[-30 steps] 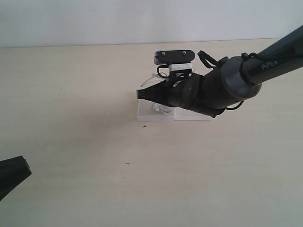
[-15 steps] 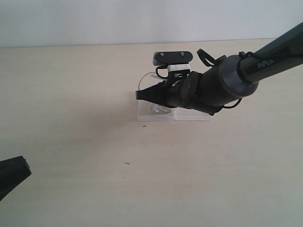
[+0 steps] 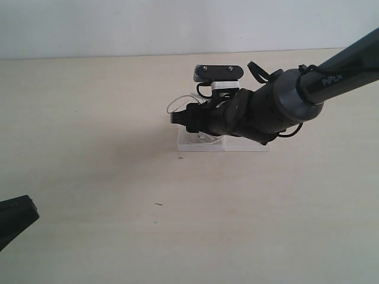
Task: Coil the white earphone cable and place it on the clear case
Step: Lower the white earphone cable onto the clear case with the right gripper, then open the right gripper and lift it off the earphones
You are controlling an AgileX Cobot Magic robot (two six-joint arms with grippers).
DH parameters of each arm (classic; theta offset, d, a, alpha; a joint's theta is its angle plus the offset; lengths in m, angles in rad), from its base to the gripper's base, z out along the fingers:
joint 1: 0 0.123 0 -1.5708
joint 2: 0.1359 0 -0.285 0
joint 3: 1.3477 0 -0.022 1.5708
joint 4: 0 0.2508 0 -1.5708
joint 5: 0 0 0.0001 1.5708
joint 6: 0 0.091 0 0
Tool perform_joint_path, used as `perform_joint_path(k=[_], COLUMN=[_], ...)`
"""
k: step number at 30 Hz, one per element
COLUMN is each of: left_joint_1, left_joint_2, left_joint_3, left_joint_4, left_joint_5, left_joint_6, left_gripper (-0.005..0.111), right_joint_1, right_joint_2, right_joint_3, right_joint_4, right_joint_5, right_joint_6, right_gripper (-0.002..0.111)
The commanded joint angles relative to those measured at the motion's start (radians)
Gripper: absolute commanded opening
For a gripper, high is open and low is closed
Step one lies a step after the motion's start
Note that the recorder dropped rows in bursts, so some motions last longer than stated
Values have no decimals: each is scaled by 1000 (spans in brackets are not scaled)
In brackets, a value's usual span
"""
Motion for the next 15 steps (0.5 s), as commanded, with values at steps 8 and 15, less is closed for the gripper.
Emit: perform_joint_path(k=[8,15], left_joint_1=[3,3], left_joint_2=[-6,-6], left_joint_3=[2,2], left_joint_4=[-6,-6], left_joint_5=[0,0], left_joint_6=[-2,-2], left_gripper=[0,0], right_joint_1=[-6,-52], right_joint_2=[-98,-105], right_joint_3=[-6,-6], right_joint_4=[7,55], right_joint_5=[24,123], right_joint_6=[-11,-25], right_gripper=[61,61])
